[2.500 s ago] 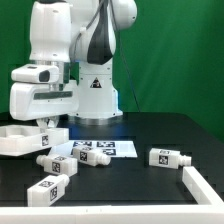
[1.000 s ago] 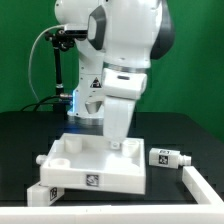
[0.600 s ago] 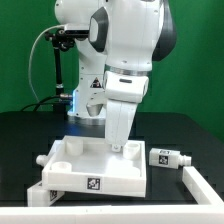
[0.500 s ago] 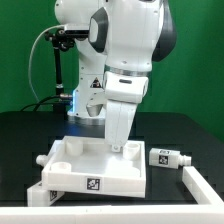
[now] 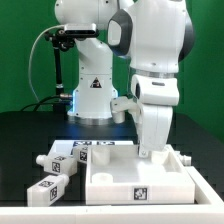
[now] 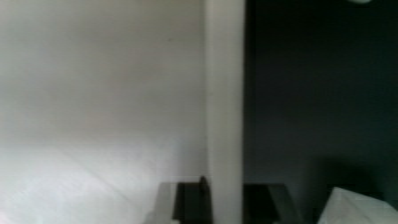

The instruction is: Assemble one leg

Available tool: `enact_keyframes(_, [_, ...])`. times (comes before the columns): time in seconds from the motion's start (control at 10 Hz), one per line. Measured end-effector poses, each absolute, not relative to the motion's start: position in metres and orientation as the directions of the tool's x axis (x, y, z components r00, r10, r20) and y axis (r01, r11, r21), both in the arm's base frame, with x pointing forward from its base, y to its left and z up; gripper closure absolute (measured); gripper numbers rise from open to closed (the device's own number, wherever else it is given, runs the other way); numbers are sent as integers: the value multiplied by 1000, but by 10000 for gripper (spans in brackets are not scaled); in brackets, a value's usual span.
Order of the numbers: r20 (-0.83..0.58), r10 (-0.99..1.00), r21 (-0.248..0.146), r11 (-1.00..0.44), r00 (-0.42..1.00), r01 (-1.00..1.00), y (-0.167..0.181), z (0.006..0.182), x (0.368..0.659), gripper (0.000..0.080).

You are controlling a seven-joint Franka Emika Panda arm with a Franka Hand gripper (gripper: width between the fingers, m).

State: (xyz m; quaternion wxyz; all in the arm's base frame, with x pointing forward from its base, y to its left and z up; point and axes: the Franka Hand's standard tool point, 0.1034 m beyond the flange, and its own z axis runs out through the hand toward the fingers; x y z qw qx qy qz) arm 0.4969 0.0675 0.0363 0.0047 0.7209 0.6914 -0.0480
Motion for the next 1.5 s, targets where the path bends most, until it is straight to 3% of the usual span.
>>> enact_keyframes(0.7, [-75,997,-84,-37,31,996,63,21,494,742])
enact_keyframes(0.9, [-72,997,-83,-32,26,996,70,17,506,742])
enact_keyframes(1.5, [-59,998,-86,-31,25,996,84,11,507,732])
